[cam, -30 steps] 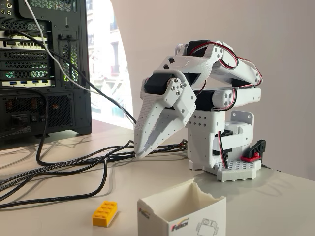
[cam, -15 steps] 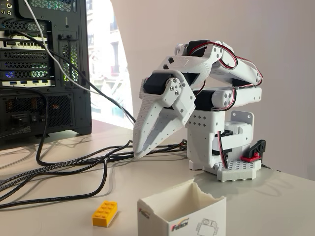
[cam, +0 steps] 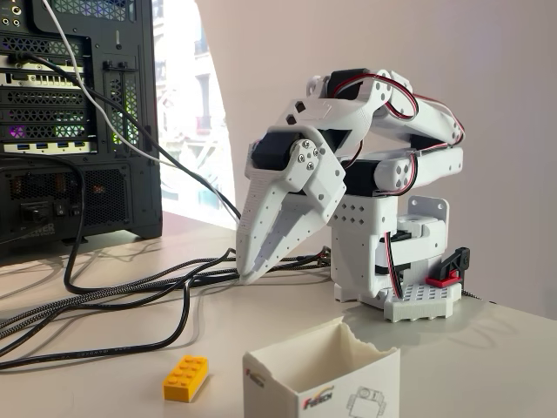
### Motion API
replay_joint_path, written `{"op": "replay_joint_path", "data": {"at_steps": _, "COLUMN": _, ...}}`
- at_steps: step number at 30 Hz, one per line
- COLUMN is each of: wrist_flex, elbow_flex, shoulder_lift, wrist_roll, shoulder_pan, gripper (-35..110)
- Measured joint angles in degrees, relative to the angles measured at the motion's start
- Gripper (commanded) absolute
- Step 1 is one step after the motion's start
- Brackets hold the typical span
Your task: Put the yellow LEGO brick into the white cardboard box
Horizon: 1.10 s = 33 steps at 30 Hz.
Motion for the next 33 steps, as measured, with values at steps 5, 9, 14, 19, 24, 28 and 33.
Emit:
{"op": "replay_joint_path", "data": {"at_steps": 5, "wrist_flex": -0.8, "elbow_flex": -3.7, "shoulder_lift": -6.3, "wrist_roll": 0.0, "shoulder_pan": 0.0, "gripper": -9}}
{"op": "replay_joint_path", "data": {"at_steps": 9, "wrist_flex": -1.2, "elbow_flex": -7.0, "shoulder_lift": -11.2, "wrist_roll": 0.0, "shoulder_pan": 0.0, "gripper": -9}}
{"op": "replay_joint_path", "data": {"at_steps": 14, "wrist_flex": -2.2, "elbow_flex": -10.7, "shoulder_lift": -17.1, "wrist_roll": 3.3, "shoulder_pan": 0.0, "gripper": -7}}
{"op": "replay_joint_path", "data": {"at_steps": 19, "wrist_flex": -2.5, "elbow_flex": -15.2, "shoulder_lift": -24.5, "wrist_roll": 9.5, "shoulder_pan": 0.4, "gripper": 0}}
{"op": "replay_joint_path", "data": {"at_steps": 24, "wrist_flex": -5.5, "elbow_flex": -18.1, "shoulder_lift": -32.1, "wrist_roll": 18.4, "shoulder_pan": 0.4, "gripper": 0}}
{"op": "replay_joint_path", "data": {"at_steps": 28, "wrist_flex": -9.4, "elbow_flex": -19.9, "shoulder_lift": -38.1, "wrist_roll": 27.3, "shoulder_pan": 0.4, "gripper": 1}}
{"op": "replay_joint_path", "data": {"at_steps": 33, "wrist_flex": -12.1, "elbow_flex": -22.4, "shoulder_lift": -46.3, "wrist_roll": 38.3, "shoulder_pan": 0.4, "gripper": 3}}
